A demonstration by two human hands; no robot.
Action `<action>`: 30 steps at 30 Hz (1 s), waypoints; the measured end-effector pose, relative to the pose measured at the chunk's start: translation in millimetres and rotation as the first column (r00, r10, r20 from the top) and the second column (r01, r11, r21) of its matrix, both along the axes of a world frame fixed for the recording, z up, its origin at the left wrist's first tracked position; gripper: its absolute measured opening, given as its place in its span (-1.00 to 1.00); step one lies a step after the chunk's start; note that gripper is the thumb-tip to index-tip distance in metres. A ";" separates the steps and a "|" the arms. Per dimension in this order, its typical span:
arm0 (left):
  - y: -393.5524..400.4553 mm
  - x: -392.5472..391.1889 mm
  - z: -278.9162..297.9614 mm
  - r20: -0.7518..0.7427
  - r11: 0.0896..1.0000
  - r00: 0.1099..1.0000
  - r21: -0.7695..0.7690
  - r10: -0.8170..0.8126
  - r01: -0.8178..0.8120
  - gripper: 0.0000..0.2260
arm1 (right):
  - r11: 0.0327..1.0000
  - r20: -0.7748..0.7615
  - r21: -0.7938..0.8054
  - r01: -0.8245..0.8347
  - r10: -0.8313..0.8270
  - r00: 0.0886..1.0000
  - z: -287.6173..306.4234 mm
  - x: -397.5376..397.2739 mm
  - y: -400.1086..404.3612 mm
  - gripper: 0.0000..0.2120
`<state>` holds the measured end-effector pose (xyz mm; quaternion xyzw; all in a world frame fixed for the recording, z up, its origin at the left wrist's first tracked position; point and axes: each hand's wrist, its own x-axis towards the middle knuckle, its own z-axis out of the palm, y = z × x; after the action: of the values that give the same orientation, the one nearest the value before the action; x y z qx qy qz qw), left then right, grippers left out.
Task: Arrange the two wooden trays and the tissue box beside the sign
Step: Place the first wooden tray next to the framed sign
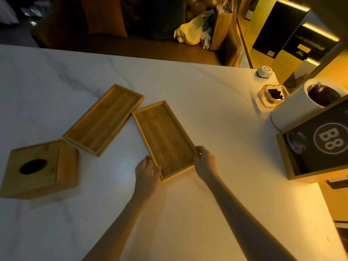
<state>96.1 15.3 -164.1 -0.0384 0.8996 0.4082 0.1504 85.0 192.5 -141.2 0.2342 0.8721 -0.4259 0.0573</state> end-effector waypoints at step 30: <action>91.1 -36.6 73.4 0.177 0.816 0.962 0.574 -0.210 0.073 -0.59 | 0.729 -0.003 -0.603 0.325 -0.409 0.912 61.9 78.7 125.9 -0.74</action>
<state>59.5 106.4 -90.7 0.0274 0.7159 0.6349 0.2891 163.7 318.4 -79.4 0.3429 0.6339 -0.6930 -0.0178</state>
